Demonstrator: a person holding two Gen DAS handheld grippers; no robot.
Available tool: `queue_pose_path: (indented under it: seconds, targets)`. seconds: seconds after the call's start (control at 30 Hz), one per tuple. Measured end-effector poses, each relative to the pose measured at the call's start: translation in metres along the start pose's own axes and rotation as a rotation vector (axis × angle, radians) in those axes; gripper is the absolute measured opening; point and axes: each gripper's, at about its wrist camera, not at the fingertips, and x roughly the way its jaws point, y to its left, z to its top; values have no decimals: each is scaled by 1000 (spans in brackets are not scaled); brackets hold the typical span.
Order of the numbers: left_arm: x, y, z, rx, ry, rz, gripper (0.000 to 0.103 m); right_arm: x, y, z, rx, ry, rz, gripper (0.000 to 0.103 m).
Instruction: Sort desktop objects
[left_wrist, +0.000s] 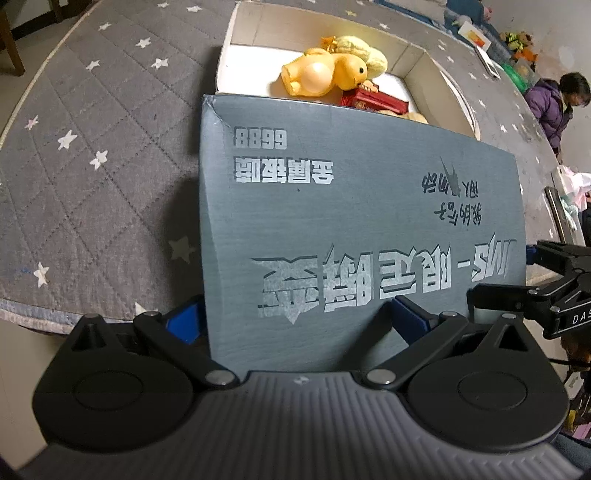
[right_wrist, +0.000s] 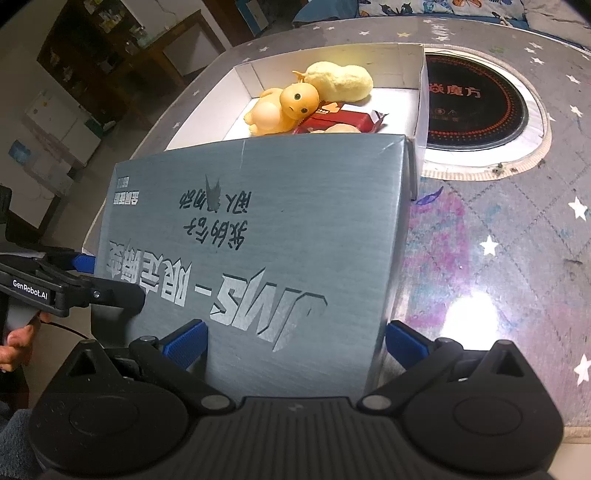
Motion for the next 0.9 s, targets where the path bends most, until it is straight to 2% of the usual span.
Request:
queue_pose_path:
  seconds: [0.27,0.33,0.6,0.8,0.9]
  targets:
    - [-9,-2,9,-12,-65,-17,103,-16,9,5,-38,-62,-7,103]
    - [-24,-3,6,-2,-86,-14,103,-20,11,6,-48,-77,-8,103]
    - [-43,-16,22,11,-201,-12,103,-36,20,10,-86,-139,-15,103]
    - [-44,-21,37,24,-246,-9,103,-43,11,32,-73,-198,-33,103]
    - [-45,-19,46,9,-256,-33,103,-46,7,47,-72,-229,-55,103]
